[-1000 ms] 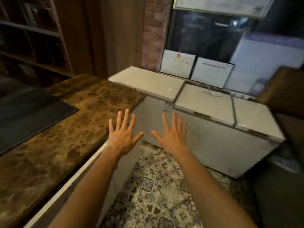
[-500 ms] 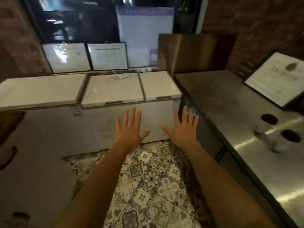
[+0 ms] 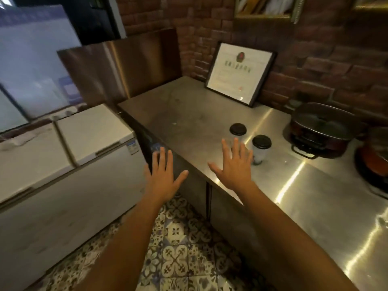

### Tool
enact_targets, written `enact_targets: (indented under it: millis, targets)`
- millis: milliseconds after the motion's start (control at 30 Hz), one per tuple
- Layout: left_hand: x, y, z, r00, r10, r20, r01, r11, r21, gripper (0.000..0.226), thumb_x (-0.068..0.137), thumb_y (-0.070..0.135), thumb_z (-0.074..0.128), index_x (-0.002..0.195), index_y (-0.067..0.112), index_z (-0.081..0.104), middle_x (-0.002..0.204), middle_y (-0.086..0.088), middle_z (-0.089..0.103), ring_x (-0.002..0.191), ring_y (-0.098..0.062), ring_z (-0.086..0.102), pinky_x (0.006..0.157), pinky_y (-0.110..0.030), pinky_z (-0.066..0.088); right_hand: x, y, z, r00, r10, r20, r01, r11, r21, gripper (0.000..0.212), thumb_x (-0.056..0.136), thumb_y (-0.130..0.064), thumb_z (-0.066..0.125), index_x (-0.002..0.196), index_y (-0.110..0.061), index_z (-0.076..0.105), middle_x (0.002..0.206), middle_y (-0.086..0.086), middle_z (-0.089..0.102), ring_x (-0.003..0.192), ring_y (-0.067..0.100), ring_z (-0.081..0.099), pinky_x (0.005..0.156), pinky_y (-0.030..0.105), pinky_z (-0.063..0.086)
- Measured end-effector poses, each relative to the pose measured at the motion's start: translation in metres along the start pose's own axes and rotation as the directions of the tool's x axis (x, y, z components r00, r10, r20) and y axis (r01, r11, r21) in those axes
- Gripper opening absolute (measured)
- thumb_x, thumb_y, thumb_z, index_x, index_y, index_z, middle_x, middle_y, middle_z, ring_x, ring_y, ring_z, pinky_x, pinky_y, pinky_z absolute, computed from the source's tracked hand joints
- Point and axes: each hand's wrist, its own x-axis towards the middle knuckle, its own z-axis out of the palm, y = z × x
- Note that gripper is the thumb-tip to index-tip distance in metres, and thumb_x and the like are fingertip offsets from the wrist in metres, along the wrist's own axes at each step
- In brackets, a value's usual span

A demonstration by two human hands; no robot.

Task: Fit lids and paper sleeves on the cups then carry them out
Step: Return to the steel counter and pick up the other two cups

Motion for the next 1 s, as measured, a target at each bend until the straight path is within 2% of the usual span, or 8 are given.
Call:
enact_targets:
  millis: [167,300,433,533,667,733,867,1000]
  targets:
    - [0.058,0.043,0.031,0.985,0.158,0.069,-0.152,0.985,-0.083,0.093,0.095,0.076,0.023,0.163,0.022,-0.01,0.171,0.0,-0.021,0.157,-0.024,-0.019,0.126,-0.056,-0.004,0.025,0.059,0.011,0.984,0.18,0.015,-0.179,0.984,-0.022,0.094,0.092,-0.079,0.028,0.163,-0.028,-0.006,0.171,0.017,-0.008,0.157,0.04,-0.006,0.124,0.062,0.0]
    - [0.123,0.063,0.052,0.961,0.239,0.141,-0.21,0.959,-0.189,0.093,0.096,0.072,0.032,0.163,0.018,-0.006,0.173,-0.003,-0.011,0.159,-0.026,-0.011,0.127,-0.054,0.002,0.053,0.09,0.029,0.941,0.336,0.041,-0.336,0.942,-0.004,0.099,0.09,-0.081,0.032,0.163,-0.03,-0.012,0.17,0.014,-0.017,0.157,0.039,-0.011,0.122,0.06,-0.008]
    - [0.195,0.078,0.079,0.928,0.247,0.28,-0.105,0.892,-0.439,0.1,0.094,0.069,0.048,0.163,0.018,-0.003,0.173,-0.004,0.003,0.159,-0.026,0.007,0.127,-0.05,0.019,0.082,0.11,0.059,0.857,0.512,0.053,-0.515,0.848,0.124,0.11,0.086,-0.08,0.048,0.161,-0.032,-0.016,0.17,0.009,-0.019,0.157,0.035,-0.014,0.124,0.055,-0.007]
    - [0.242,0.088,0.097,0.898,0.271,0.345,-0.071,0.866,-0.496,0.102,0.091,0.062,0.06,0.164,0.018,0.003,0.173,-0.004,0.011,0.157,-0.027,0.018,0.123,-0.043,0.023,0.103,0.118,0.079,0.787,0.614,0.07,-0.605,0.743,0.285,0.119,0.081,-0.073,0.064,0.162,-0.03,-0.013,0.172,0.006,-0.015,0.158,0.034,-0.008,0.126,0.052,0.003]
    - [0.3,0.113,0.12,0.869,0.325,0.374,-0.083,0.839,-0.537,0.097,0.086,0.04,0.078,0.161,0.018,0.019,0.165,-0.005,0.032,0.149,-0.03,0.038,0.117,-0.044,0.036,0.132,0.136,0.103,0.745,0.666,0.025,-0.583,0.633,0.508,0.121,0.078,-0.054,0.081,0.163,-0.028,-0.001,0.173,0.002,-0.004,0.159,0.029,0.001,0.125,0.046,0.013]
    - [0.324,0.126,0.138,0.865,0.337,0.373,-0.068,0.814,-0.576,0.095,0.082,0.03,0.084,0.158,0.017,0.027,0.159,-0.006,0.041,0.143,-0.031,0.045,0.115,-0.046,0.041,0.143,0.146,0.118,0.684,0.729,0.002,-0.594,0.557,0.581,0.126,0.074,-0.051,0.087,0.163,-0.027,0.002,0.173,-0.001,0.003,0.158,0.027,0.008,0.125,0.047,0.018]
    - [0.366,0.152,0.174,0.849,0.362,0.385,-0.035,0.765,-0.643,0.106,0.078,0.022,0.088,0.16,0.018,0.023,0.162,-0.006,0.04,0.147,-0.032,0.041,0.116,-0.044,0.038,0.165,0.164,0.142,0.533,0.846,-0.006,-0.577,0.369,0.729,0.129,0.066,-0.039,0.096,0.161,-0.027,0.01,0.17,0.001,0.019,0.155,0.029,0.025,0.123,0.044,0.028]
    - [0.394,0.168,0.208,0.856,0.394,0.334,-0.025,0.678,-0.735,0.109,0.07,0.022,0.094,0.157,0.025,0.029,0.156,0.0,0.048,0.142,-0.028,0.047,0.113,-0.044,0.044,0.188,0.177,0.155,0.489,0.872,0.001,-0.549,0.307,0.777,0.117,0.066,-0.024,0.097,0.156,-0.022,0.022,0.161,0.005,0.038,0.146,0.027,0.041,0.115,0.034,0.036]
